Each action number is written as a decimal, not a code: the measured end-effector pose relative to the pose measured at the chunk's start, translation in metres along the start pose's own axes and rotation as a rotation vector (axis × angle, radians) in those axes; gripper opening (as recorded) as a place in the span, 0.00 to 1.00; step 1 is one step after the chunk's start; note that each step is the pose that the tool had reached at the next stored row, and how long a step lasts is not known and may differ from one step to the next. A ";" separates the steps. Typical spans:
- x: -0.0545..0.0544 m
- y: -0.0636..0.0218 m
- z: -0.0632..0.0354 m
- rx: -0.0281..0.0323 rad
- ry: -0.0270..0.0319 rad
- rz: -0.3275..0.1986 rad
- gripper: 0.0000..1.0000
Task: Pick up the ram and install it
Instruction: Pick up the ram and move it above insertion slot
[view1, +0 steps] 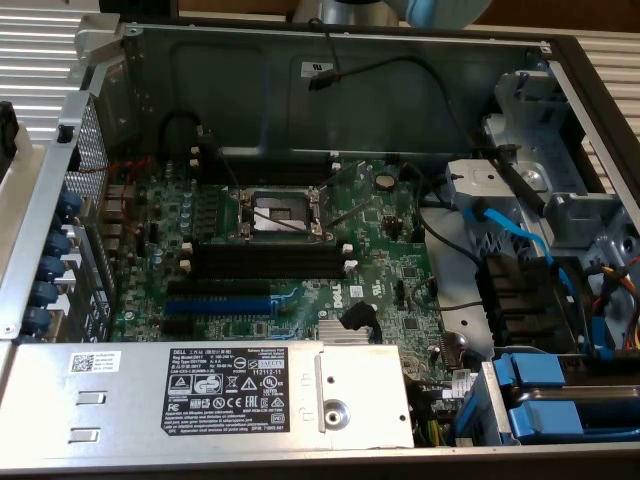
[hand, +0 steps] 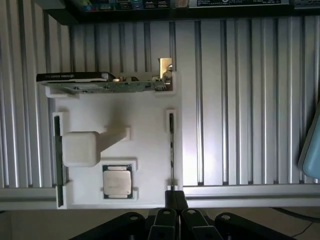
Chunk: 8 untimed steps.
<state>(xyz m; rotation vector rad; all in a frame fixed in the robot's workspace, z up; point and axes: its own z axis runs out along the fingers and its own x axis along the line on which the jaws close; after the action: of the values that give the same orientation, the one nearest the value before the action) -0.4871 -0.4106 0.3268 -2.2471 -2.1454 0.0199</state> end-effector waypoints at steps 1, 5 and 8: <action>0.000 0.0007 0.0017 0.0025 0.0000 0.002 0.10; 0.001 0.0018 0.0076 0.0127 -0.0006 0.009 0.10; 0.009 0.0004 0.0128 0.0126 -0.0018 0.009 0.10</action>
<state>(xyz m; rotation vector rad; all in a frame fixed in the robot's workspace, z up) -0.4868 -0.4016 0.3141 -2.2512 -2.1295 0.0355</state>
